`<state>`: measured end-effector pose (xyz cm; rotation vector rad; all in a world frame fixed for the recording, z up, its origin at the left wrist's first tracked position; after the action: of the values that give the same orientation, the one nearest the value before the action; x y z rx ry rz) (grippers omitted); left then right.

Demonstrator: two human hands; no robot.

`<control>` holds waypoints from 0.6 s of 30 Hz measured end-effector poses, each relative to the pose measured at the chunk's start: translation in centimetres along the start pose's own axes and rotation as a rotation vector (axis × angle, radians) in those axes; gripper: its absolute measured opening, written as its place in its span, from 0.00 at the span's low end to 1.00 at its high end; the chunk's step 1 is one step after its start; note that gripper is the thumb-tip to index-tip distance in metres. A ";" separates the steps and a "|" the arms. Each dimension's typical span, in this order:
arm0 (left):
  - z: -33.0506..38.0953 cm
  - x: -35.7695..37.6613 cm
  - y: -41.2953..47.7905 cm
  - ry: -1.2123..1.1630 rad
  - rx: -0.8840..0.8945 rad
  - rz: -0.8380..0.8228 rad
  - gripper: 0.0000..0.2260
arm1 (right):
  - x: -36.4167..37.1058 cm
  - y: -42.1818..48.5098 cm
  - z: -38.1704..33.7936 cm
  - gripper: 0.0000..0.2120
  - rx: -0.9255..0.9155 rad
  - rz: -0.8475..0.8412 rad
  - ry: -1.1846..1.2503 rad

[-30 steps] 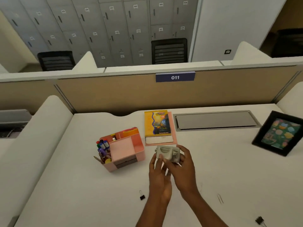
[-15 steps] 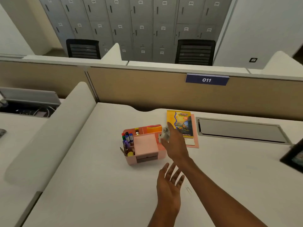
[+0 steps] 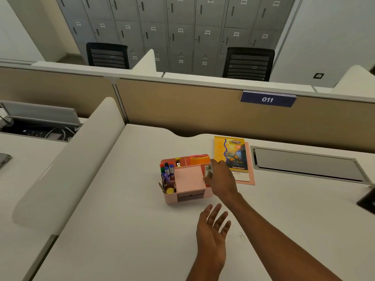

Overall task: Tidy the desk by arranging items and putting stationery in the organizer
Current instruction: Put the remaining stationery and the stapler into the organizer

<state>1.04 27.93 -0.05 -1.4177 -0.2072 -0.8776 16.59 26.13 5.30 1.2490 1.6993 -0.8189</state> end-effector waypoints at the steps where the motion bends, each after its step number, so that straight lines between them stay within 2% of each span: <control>1: 0.1 -0.1 0.1 0.006 0.003 0.001 0.15 | 0.2 0.2 0.1 0.28 0.005 -0.013 0.010; 4: 0.2 -0.4 0.3 0.015 0.000 0.009 0.15 | 0.3 1.0 0.3 0.27 0.005 -0.055 0.012; 10: 0.0 -0.5 0.7 0.015 -0.018 0.015 0.15 | 0.3 2.1 0.9 0.18 0.002 -0.091 -0.046; 13: 0.0 -0.5 0.9 0.018 -0.023 0.011 0.15 | 0.3 2.4 0.8 0.17 -0.019 -0.089 -0.082; 18: -0.1 -0.5 0.9 0.026 -0.028 0.020 0.15 | 0.6 2.3 0.4 0.17 -0.086 -0.070 -0.276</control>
<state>1.20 27.92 -1.05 -1.4316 -0.1609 -0.8849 18.83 26.66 4.48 0.9741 1.5438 -0.9060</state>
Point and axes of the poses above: each hand's wrist, its own y-axis towards the middle knuckle, its own x-axis out of the palm, z = x × y, the point moved 4 cm from there along y, towards the middle knuckle, and after that the axes turned 9 degrees about -x, right-handed, at the moved point
